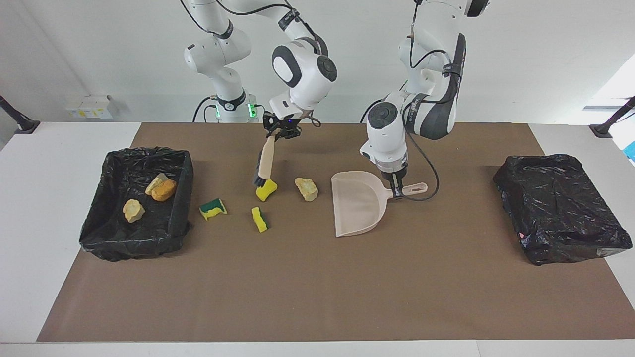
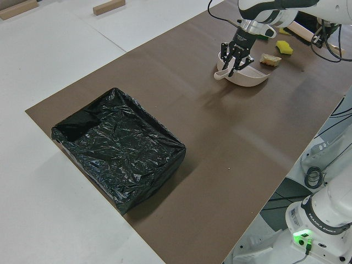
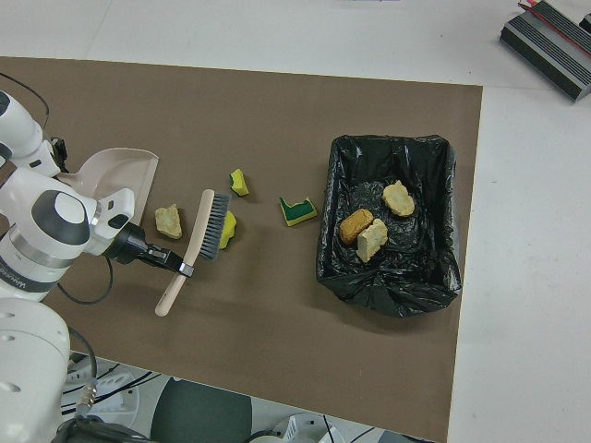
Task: Sweep and dump trash in bin
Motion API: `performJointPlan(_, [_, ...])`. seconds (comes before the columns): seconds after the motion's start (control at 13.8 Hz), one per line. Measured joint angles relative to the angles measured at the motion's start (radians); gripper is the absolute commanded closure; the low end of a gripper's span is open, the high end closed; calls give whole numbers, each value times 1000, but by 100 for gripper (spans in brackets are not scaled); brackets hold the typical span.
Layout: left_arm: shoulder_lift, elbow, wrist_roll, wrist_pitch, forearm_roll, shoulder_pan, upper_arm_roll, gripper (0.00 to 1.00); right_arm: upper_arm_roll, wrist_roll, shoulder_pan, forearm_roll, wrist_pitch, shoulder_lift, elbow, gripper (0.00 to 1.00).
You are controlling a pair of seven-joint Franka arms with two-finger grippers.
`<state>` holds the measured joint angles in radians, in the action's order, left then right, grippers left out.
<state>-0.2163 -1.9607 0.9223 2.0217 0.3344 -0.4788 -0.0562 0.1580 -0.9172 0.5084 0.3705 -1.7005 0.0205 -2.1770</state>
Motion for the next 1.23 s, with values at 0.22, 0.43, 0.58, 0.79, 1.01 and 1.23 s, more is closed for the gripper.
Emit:
performJointPlan(0.22, [22, -33, -40, 0, 0, -18, 0, 100, -1, 179, -171, 45, -125, -49, -3, 100])
performJointPlan(0.43, [31, -43, -45, 0, 1, -26, 0, 100, -4, 307, -287, 149, -163, -87, -2, 100])
performJointPlan(0.58, [31, -45, -49, 0, 1, -27, 0, 100, -3, 334, -298, 196, -163, -88, 4, 100])
performJointPlan(0.79, [31, -45, -51, 0, 1, -27, 0, 100, -1, 414, -326, 201, -162, -85, 9, 100])
performJointPlan(1.01, [31, -46, -52, 1, 1, -27, 0, 100, 0, 515, -388, 201, -194, -82, -27, 100])
performJointPlan(1.23, [31, -46, -53, 1, 1, -27, 0, 100, 1, 537, -416, 179, -266, -80, -65, 100])
